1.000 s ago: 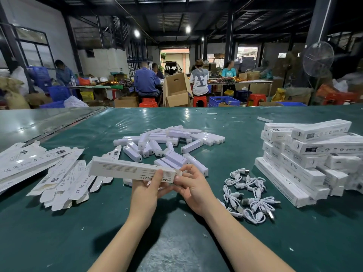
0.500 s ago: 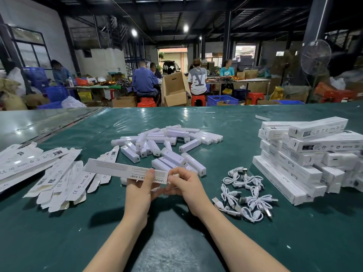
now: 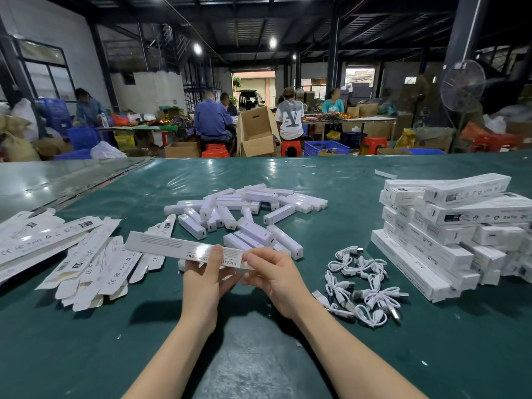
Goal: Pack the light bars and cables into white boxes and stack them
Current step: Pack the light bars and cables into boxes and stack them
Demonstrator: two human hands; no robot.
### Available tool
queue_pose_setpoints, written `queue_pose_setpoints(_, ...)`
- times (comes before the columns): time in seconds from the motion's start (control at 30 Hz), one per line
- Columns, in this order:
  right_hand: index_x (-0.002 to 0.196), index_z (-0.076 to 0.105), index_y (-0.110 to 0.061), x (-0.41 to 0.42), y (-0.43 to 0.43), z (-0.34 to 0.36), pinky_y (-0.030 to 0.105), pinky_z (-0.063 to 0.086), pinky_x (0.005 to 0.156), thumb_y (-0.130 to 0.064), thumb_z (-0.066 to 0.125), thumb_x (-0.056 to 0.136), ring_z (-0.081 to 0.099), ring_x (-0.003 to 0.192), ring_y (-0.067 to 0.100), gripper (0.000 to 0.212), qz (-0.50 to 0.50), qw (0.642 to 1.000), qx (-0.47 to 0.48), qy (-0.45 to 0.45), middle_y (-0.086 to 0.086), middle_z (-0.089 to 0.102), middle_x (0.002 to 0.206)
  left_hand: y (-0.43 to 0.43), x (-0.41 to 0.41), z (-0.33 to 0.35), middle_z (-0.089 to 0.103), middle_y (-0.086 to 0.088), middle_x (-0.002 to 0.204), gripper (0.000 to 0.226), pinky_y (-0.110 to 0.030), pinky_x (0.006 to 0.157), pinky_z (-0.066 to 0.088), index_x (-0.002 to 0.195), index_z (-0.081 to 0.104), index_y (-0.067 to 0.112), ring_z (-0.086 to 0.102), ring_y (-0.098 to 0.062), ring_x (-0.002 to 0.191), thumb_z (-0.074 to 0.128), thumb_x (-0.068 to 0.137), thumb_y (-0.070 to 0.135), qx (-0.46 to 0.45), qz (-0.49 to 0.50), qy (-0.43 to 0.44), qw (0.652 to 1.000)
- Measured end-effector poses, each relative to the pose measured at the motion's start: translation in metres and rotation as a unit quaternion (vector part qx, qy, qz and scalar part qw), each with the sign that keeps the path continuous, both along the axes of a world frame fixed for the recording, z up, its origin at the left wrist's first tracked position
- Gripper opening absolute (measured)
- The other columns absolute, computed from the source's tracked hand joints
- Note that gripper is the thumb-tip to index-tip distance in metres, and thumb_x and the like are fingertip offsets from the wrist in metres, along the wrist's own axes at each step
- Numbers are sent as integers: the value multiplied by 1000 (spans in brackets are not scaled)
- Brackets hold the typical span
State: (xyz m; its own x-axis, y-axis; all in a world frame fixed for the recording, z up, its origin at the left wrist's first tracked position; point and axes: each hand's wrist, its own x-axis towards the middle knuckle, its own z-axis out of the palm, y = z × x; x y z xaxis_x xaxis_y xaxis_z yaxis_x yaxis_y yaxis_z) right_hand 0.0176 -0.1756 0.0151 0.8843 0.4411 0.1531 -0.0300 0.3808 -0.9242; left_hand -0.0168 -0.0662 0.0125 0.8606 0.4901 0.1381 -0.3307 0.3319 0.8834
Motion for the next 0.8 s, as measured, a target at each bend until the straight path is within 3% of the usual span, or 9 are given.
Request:
queue_pose_setpoints(0.17,76,53,-8,-1,0,0,18,50,52,13,48,86,55,43,7,24,-38,998,-39,-24,-6,60,54,-2,1,-2,67,-14,90,11,-22,55,55,101,49,7,69,-14,63,51,93,15,20,1,3,1000)
queue_pose_setpoints(0.27,84,47,-11,-1,0,0,20,47,47,12,51,84,53,42,11,24,-88,995,-36,-19,5,56,72,-6,0,-3,68,-11,85,18,-22,52,54,107,48,1,69,-14,63,52,92,11,52,1,3,999)
queue_pose_setpoints(0.33,84,45,-11,0,-1,1,21,48,47,13,51,83,54,45,12,25,-94,995,-18,-4,7,55,73,-8,0,-1,69,-7,79,16,-21,52,54,104,50,0,70,-13,62,54,91,9,56,10,-2,998)
queue_pose_setpoints(0.5,79,55,-7,2,-2,5,24,55,53,5,46,89,63,51,15,18,-19,994,87,64,6,66,63,-9,-1,2,71,-1,74,4,-20,54,54,93,54,11,70,-14,63,55,90,9,8,10,-6,1000)
queue_pose_setpoints(0.8,80,56,-10,4,0,0,22,54,56,6,52,88,60,51,7,18,-49,998,38,6,-2,66,60,-7,-3,2,70,-16,88,15,-23,57,56,105,53,2,71,-22,66,51,93,12,-27,-38,10,999)
